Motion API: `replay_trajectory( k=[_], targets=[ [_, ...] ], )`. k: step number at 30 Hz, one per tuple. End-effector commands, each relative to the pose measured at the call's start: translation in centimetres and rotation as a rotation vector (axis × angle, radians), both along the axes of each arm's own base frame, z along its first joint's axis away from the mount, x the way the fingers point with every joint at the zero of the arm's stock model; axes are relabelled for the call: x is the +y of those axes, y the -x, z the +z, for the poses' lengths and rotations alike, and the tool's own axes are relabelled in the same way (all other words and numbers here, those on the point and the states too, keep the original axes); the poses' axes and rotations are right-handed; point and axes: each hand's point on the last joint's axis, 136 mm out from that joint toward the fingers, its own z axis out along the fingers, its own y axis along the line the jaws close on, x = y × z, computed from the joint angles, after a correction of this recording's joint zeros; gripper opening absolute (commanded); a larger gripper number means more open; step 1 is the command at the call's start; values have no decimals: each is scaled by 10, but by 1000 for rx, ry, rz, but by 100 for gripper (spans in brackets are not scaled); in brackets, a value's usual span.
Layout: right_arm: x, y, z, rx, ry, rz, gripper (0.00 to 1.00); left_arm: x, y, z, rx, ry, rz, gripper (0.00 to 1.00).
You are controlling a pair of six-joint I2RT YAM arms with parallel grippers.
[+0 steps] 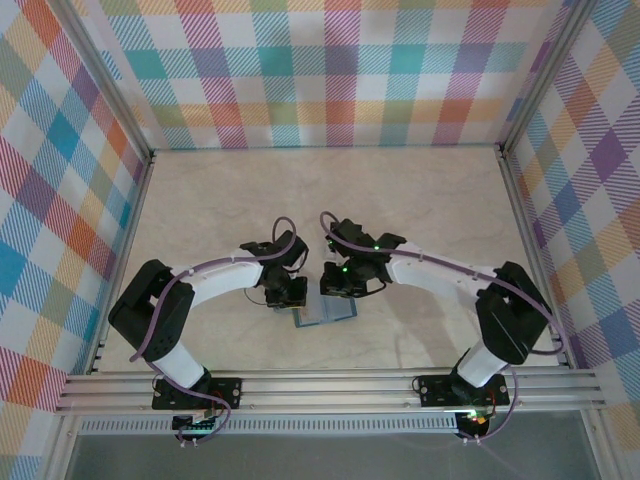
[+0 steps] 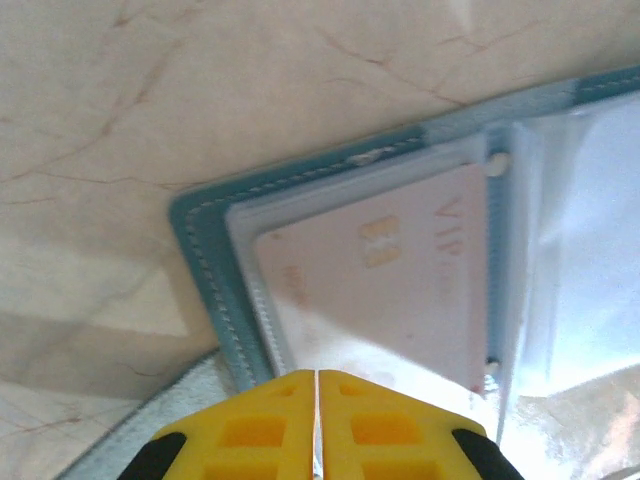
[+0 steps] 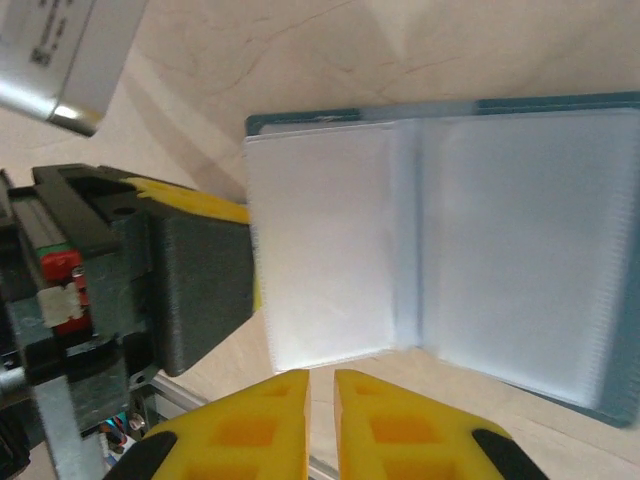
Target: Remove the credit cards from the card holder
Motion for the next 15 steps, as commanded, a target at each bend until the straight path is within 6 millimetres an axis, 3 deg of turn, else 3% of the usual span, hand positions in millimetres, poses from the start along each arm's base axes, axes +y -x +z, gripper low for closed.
replay_trajectory(
  k=[1,15],
  targets=[
    [-23,1,-1,-7,46,-32,17,-5,2,11,-6,-12,-29,10],
    [-68,-1,-1,-25,51,-114,17,-46,-1,6,7,-14,-91,11]
  ],
)
